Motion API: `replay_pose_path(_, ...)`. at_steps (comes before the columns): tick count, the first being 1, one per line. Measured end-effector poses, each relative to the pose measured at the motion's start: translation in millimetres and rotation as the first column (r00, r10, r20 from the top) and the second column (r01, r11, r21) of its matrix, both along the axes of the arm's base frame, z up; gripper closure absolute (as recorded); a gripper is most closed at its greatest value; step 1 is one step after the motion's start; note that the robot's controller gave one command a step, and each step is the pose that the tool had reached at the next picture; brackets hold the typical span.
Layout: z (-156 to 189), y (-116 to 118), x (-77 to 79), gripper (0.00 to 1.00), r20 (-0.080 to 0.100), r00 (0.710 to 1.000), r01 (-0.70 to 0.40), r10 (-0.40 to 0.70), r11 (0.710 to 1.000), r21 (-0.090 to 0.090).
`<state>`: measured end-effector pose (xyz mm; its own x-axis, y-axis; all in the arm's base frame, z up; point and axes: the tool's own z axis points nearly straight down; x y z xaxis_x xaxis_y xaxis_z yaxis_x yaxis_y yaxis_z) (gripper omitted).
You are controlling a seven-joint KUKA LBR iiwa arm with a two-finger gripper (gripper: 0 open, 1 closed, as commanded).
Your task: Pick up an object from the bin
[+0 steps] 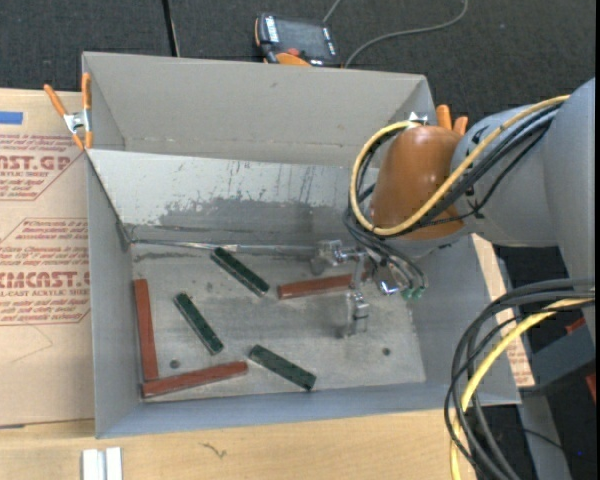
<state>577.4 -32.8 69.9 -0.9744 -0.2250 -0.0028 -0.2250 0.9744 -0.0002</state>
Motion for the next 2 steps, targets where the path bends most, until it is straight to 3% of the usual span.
replay_pose_path(1, 0.9, 0.0, 0.6, 1.0, 0.002, 1.0, 0.0, 0.0, 1.0, 0.0)
replay_pose_path(2, 175.3, 18.8, 13.9, 1.0, 0.007, 0.953, -0.304, 0.304, 0.953, -0.003)
